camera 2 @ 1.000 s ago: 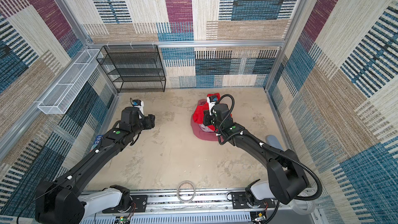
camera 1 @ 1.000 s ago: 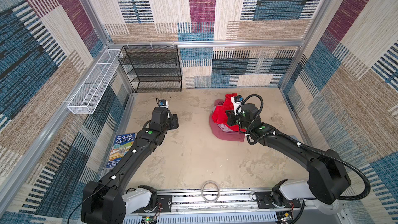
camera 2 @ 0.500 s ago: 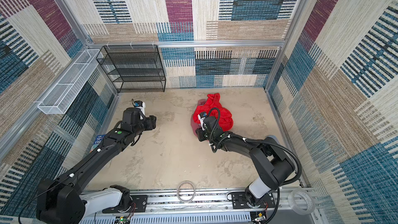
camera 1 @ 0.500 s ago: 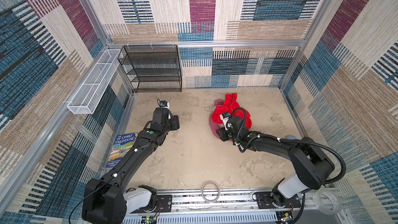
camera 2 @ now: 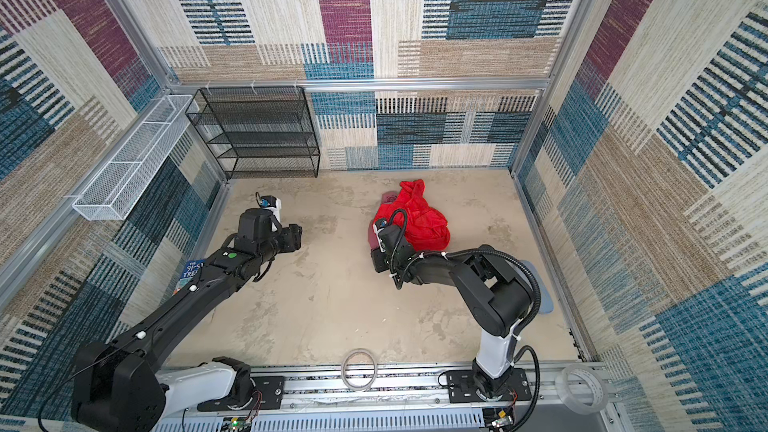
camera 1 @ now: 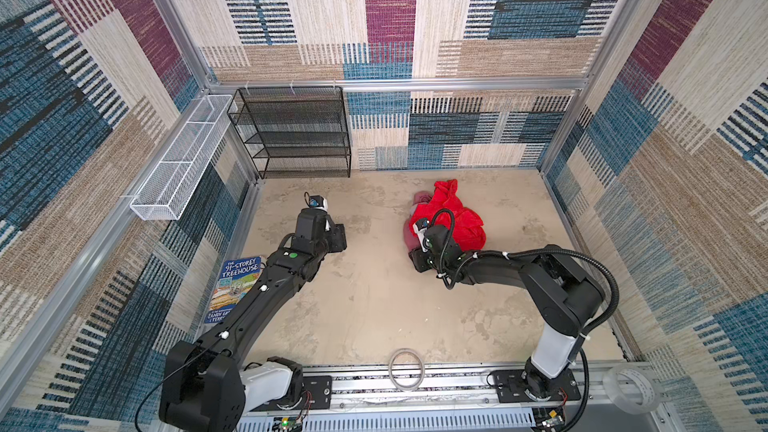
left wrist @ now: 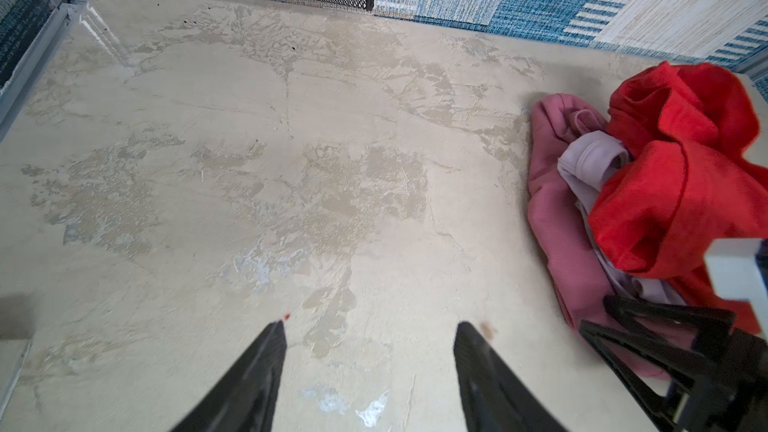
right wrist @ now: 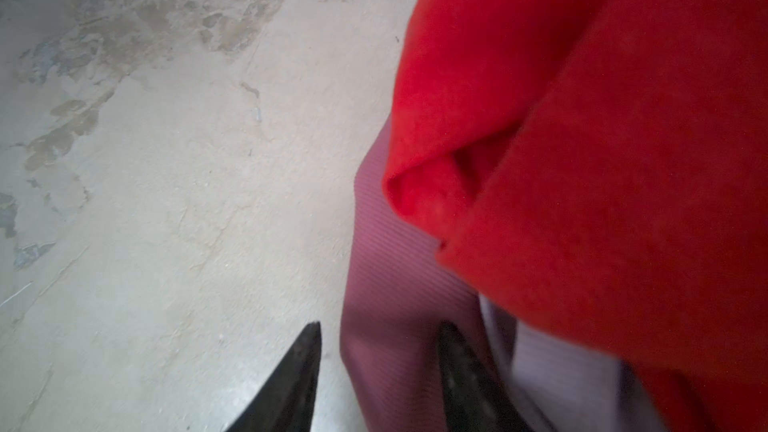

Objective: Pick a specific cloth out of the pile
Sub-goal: 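Close the right gripper on the pink shirt under the red garment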

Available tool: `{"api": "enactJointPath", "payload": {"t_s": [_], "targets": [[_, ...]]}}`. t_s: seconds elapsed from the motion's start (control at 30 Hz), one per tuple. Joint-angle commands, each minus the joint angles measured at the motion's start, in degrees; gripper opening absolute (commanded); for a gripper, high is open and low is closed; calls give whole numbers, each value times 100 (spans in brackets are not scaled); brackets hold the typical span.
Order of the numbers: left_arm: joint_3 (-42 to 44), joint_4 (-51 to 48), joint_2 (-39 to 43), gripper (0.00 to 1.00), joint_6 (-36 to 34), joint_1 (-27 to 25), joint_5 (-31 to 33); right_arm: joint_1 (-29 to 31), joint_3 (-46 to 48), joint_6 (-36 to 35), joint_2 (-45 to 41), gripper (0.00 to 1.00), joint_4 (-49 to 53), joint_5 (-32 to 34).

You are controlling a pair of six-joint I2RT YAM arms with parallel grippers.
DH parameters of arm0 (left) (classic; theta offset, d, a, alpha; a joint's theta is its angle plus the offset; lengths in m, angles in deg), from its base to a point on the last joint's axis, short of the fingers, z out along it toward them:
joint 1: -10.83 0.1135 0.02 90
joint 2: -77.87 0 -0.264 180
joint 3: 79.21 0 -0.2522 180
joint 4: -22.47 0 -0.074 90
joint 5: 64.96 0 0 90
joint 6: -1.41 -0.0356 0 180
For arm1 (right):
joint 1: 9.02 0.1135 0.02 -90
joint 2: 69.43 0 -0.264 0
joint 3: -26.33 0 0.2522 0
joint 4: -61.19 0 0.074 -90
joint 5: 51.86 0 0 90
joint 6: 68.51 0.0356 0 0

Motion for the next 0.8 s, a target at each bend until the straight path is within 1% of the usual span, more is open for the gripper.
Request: {"api": "enactJointPath", "payload": {"t_s": [0.0, 0.13, 0.2, 0.27, 0.43, 0.47, 0.67, 0.77], "targets": [[-10, 117, -44, 68, -5, -2, 46, 75, -129, 48, 150, 49, -1, 525], [-23, 122, -70, 68, -2, -2, 5, 103, -311, 61, 357, 48, 161, 833], [-38, 140, -103, 68, -22, -2, 39, 116, -377, 56, 460, 46, 225, 978], [-45, 134, -131, 68, -23, -2, 75, 120, -416, 42, 545, 36, 232, 1028], [-85, 139, -182, 68, -40, -2, 69, 115, -477, 86, 575, 3, 281, 947], [-89, 143, -196, 68, -40, 5, 83, 113, -453, 89, 525, 0, 250, 936], [-182, 41, -188, 68, -26, -2, 5, 89, -337, 35, -74, 0, 214, 914], [-135, 77, -138, 68, 10, -2, -4, 4, -272, 68, -346, 0, 174, 774]]}}
